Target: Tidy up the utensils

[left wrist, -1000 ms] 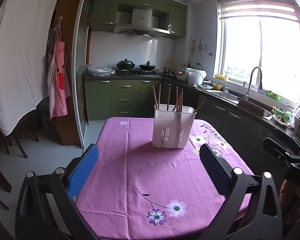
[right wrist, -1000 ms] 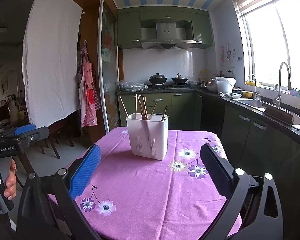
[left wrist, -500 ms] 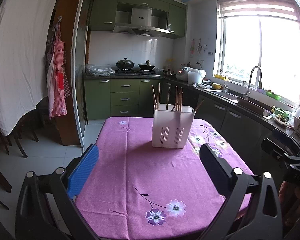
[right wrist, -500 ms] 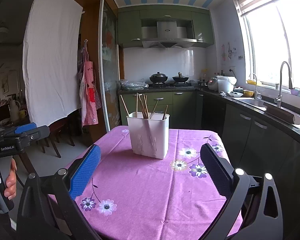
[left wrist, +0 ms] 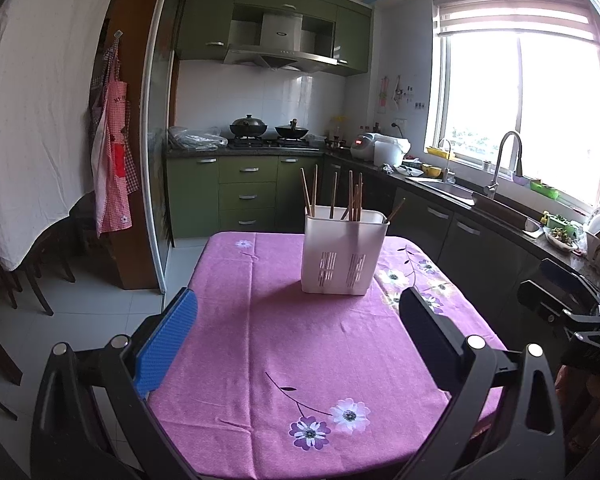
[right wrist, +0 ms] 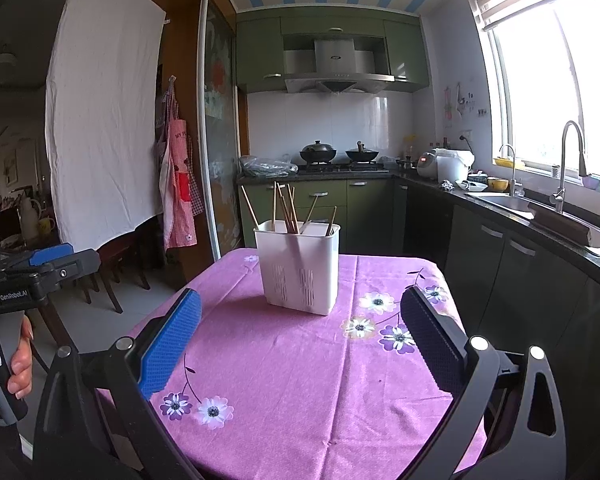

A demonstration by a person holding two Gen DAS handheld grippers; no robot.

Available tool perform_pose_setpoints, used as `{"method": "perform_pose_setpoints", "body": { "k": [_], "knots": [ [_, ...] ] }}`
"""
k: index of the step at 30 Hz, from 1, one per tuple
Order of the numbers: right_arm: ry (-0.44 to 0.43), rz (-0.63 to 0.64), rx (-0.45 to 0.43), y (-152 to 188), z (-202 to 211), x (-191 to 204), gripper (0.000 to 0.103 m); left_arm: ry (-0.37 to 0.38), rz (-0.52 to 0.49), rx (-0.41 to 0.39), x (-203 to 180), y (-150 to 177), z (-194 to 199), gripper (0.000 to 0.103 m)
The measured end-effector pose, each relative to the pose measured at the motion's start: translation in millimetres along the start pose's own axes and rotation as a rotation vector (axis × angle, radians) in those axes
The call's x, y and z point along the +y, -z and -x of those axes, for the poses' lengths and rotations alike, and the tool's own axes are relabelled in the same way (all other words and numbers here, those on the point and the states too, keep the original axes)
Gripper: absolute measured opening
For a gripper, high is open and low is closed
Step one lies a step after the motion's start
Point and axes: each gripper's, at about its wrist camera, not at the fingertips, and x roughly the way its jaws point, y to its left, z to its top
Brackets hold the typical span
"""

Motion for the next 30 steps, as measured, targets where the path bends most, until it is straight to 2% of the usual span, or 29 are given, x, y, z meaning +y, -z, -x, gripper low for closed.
{"method": "perform_pose_setpoints", "body": {
  "k": [30],
  "knots": [
    [-0.009,0.004,0.010,1.8,-2.1,-1.7,0.098,0.034,0.000,0.008,2.1,-1.1,0.9,0.096]
  ]
}}
